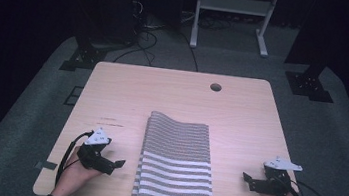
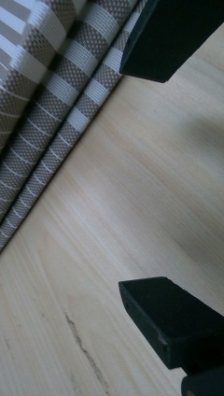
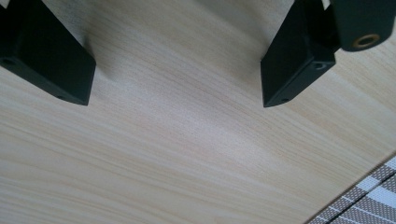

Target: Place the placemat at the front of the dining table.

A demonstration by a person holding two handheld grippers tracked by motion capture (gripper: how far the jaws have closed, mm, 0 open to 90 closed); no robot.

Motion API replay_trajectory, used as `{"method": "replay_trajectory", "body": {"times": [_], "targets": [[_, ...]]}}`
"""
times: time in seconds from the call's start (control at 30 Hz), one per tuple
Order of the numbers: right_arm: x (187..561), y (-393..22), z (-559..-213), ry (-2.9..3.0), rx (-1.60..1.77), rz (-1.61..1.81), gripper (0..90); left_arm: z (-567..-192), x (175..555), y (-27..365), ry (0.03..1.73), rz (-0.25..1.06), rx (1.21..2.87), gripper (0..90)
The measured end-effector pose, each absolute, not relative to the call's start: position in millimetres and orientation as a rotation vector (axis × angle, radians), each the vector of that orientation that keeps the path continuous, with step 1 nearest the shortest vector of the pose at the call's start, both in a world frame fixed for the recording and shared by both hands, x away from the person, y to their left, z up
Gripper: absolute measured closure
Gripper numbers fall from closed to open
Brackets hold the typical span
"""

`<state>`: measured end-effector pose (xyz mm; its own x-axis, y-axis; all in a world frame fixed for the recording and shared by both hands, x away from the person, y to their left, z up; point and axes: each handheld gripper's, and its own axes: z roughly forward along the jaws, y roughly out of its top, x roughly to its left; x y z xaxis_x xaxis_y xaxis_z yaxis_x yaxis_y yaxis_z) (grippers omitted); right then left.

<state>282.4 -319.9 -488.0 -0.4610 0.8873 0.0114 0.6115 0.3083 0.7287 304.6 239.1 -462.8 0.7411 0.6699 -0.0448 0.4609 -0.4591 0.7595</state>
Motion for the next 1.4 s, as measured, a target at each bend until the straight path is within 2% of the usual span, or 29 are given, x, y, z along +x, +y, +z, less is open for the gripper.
{"method": "replay_trajectory", "body": {"times": [0.7,1.4], "targets": [[282,-320,-488,2.187,1.336,0.955,9.1,-444,308,219,0.800,0.276,2.093,0.0],[283,-320,-488,2.180,1.345,0.953,9.1,-438,317,187,0.733,0.240,2.117,0.0]]}}
